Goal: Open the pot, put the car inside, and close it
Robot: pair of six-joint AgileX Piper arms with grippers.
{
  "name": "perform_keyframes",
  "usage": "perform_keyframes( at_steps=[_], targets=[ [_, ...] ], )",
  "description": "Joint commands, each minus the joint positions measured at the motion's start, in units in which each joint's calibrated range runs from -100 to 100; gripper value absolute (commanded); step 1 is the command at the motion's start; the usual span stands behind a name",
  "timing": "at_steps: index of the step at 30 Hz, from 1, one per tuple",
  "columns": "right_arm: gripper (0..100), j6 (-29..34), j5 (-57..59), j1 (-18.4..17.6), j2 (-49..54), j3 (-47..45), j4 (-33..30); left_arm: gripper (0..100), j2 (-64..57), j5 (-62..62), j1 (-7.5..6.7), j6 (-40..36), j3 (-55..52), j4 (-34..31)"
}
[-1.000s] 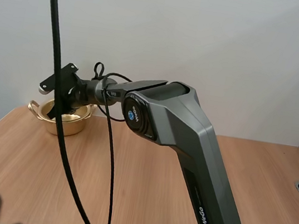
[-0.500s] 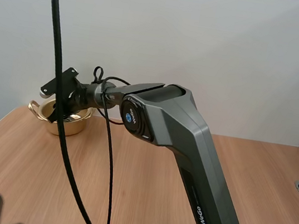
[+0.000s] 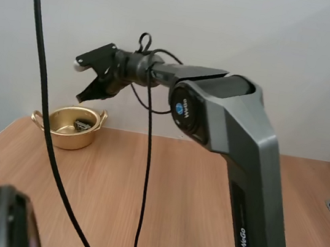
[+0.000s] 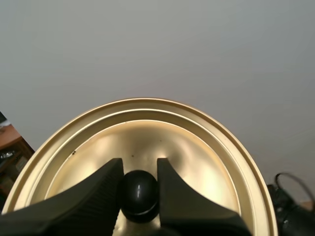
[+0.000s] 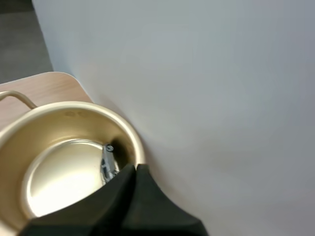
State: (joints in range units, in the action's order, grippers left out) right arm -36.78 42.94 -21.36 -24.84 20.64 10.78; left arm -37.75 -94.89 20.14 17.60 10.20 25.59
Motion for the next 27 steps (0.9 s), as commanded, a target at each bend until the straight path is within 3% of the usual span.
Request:
perform_keyframes(
  at_steps=[1, 5, 15, 27],
  targets=[
    [0, 0.32, 17.43, 3.29, 5.81, 0.08, 0.08, 0, 1.73, 6.19, 0.05, 0.08, -7.18, 0.21],
    [0, 0.32, 26.24, 7.84, 13.89, 0.08, 0.08, 0, 3.71, 20.61, 0.05, 5.0, -19.25, 3.57],
    [0, -0.17, 40.99, 16.4, 34.19, 0.08, 0.08, 0, 17.19, 29.33, 0.05, 16.55, -36.46, 16.42],
    [0, -0.49, 43.81, 17.68, 50.39, 0.08, -1.7, 0, 29.0, 37.78, -0.08, 26.18, -37.19, 23.22]
  ],
)
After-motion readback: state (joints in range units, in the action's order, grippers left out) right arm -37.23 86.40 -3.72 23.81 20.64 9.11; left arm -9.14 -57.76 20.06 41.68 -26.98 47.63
